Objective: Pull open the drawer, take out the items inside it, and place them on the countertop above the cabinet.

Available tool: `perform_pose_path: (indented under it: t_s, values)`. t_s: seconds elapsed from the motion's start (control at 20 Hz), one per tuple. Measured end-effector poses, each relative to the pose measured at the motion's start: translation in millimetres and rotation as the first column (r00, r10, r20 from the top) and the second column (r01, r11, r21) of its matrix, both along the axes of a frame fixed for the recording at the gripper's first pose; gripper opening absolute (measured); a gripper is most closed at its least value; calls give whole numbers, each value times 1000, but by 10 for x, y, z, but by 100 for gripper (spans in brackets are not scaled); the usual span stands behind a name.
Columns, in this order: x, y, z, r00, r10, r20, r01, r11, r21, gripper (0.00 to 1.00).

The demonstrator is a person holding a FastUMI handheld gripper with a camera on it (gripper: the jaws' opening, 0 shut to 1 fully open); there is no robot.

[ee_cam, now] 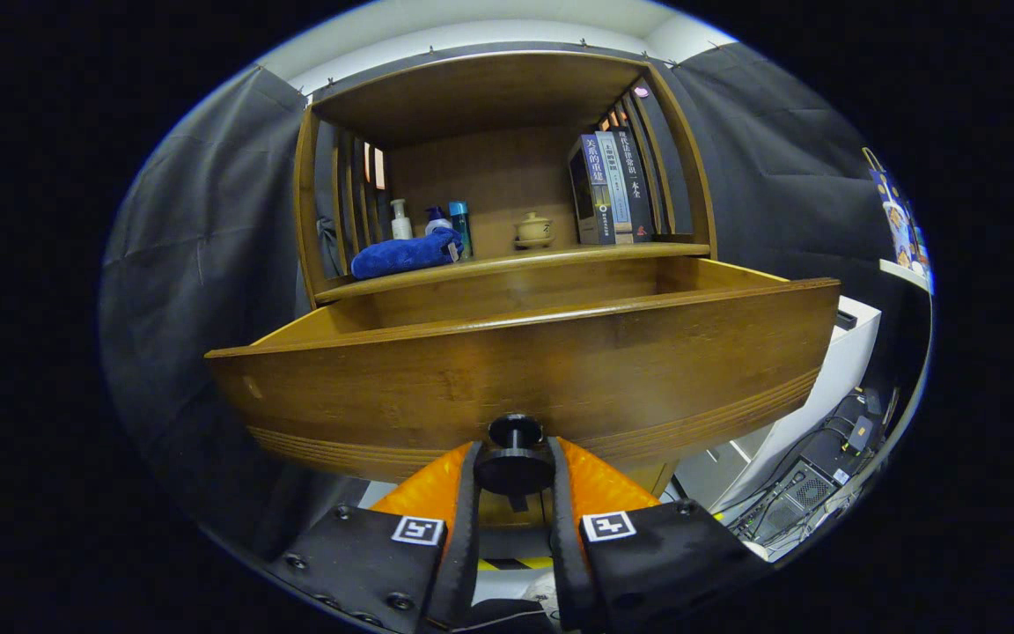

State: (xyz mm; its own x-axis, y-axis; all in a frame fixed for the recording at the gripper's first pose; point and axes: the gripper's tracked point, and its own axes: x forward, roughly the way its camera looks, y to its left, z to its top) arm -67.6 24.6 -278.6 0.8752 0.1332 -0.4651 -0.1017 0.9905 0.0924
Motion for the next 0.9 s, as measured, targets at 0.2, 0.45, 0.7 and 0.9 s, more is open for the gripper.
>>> perform_pose_path:
  t_s: [0.2,0.45,0.7,0.9]
  values:
    - [9,-1,-16,1000,-3,-7,3,1000,2,46]
    - [47,-93,200,999,-29,36,28,999,23,72]
    - [21,-194,493,996,-58,63,54,996,66,98]
    - [76,-218,869,990,-79,114,67,993,101,98]
